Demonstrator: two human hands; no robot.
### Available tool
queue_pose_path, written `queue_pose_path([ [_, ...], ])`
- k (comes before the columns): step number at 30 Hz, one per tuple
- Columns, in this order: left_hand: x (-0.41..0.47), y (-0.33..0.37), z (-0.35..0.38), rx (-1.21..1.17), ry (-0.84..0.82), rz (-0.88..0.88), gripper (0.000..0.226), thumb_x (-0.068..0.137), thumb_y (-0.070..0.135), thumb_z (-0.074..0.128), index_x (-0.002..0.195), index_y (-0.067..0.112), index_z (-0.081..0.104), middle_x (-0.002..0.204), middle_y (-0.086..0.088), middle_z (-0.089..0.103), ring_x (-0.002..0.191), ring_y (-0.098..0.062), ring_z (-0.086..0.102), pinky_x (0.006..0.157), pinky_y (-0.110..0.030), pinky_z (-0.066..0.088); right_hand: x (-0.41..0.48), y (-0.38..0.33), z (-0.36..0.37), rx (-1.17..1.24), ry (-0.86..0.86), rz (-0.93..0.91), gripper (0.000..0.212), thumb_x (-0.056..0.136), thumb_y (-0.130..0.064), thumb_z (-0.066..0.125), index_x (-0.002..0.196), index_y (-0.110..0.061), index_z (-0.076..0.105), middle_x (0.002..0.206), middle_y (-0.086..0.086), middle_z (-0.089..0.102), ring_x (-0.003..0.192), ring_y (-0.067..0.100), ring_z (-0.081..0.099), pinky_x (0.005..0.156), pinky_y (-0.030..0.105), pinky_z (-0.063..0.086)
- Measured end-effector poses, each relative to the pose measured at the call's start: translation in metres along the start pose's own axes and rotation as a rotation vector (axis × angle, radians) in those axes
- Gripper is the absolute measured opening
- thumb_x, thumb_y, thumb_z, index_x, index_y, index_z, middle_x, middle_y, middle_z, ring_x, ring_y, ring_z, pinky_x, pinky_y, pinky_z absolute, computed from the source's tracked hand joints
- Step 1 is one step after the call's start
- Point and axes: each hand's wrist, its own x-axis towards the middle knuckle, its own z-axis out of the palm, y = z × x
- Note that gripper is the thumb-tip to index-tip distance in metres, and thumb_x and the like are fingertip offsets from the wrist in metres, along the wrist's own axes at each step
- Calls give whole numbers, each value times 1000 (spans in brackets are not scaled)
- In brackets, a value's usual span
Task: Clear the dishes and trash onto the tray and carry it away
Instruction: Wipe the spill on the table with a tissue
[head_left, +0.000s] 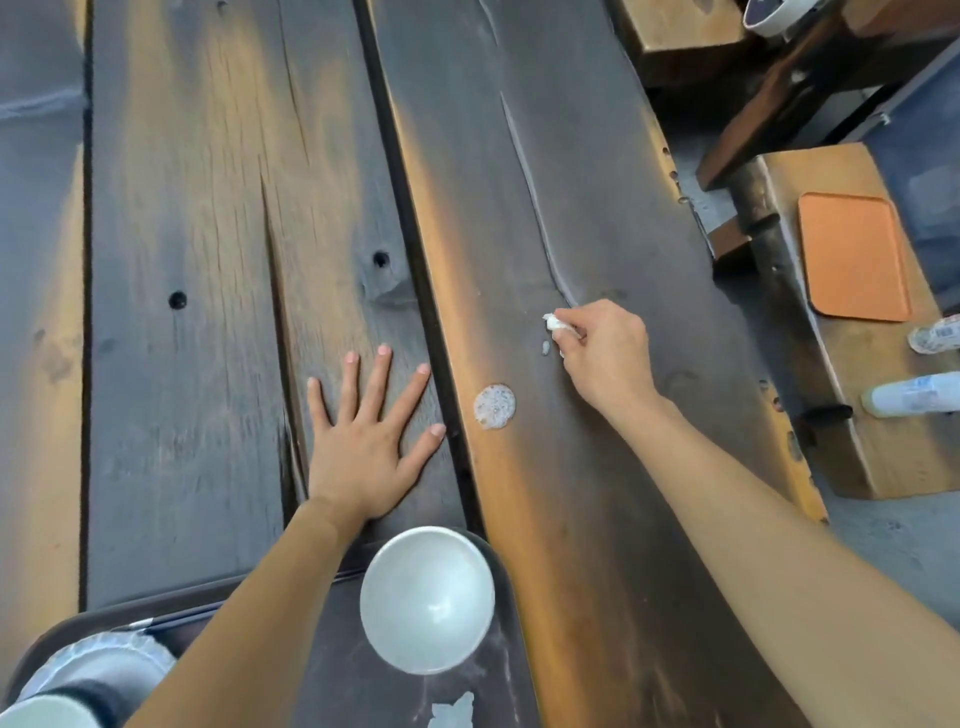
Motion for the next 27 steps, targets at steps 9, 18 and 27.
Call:
queue_pose_path([
  [9,5,-3,3,6,73,26,69,94,71,23,157,44,11,169,-2,4,154,-34,1,117,-67,3,-61,-11,15,-47,-104,-421,24,83,3,76,104,-6,79,84,8,70,73,29,62,62,43,57],
  [18,4,-4,4,-1,98,25,70,94,71,24,157,44,13,169,-2,6,155,-32,0,118,-66,3,-37,1,-32,218,50,29,15,93,-28,67,98,-28,81,83,-8,72,78,16,70,85,32,54],
  [27,3,-4,6,-26,122,28,70,93,71,27,156,44,16,168,-3,8,155,-33,2,117,-66,4,-76,3,-8,-20,-91,-228,19,89,-14,72,105,-20,81,88,1,69,78,18,64,76,31,52],
])
